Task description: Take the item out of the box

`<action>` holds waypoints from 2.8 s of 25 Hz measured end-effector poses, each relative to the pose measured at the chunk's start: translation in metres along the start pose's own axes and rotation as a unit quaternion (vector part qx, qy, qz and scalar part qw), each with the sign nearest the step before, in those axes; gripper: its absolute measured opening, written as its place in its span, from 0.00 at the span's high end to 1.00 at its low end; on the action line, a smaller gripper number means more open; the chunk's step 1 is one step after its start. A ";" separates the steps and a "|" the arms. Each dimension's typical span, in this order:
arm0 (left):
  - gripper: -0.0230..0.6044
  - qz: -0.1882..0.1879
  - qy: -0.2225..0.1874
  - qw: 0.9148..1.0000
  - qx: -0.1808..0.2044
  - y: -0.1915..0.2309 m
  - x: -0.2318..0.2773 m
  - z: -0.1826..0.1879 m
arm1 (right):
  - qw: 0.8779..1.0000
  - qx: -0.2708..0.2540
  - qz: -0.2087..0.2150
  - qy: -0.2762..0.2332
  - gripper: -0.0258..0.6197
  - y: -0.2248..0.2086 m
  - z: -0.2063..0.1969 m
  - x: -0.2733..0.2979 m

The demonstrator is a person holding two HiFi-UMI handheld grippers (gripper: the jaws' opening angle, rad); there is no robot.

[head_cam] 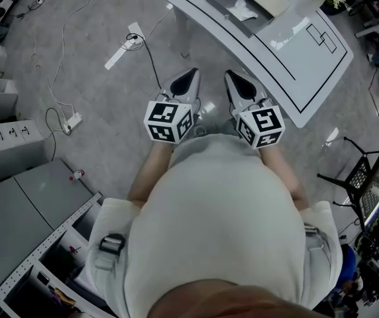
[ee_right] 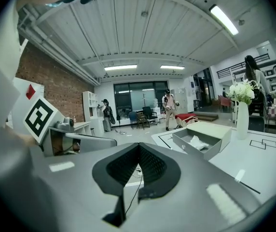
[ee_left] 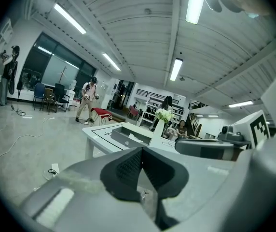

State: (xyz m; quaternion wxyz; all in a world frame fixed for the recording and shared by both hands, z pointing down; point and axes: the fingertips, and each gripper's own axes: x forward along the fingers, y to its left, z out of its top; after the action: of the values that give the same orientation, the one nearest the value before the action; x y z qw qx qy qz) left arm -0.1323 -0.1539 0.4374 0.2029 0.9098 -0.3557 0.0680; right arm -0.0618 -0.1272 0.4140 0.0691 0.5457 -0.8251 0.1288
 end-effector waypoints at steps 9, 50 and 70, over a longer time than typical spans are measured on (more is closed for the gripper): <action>0.96 -0.014 0.011 1.000 0.008 0.008 0.022 0.005 | 1.000 0.001 -0.014 0.002 0.96 -0.014 0.002 0.008; 0.96 -0.140 0.144 0.973 0.118 0.037 0.281 0.065 | 0.990 0.051 -0.128 -0.026 0.96 -0.216 0.061 0.121; 0.83 -0.181 0.353 0.880 0.259 0.027 0.355 0.000 | 0.981 0.101 -0.163 -0.015 0.96 -0.263 0.043 0.124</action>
State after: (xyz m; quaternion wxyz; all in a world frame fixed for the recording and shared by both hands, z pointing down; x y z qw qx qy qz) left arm 0.1116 -0.3924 0.5411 0.0809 0.8939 -0.0592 0.4368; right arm 0.1321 -0.3466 0.4404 0.0218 0.6789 -0.7089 0.1901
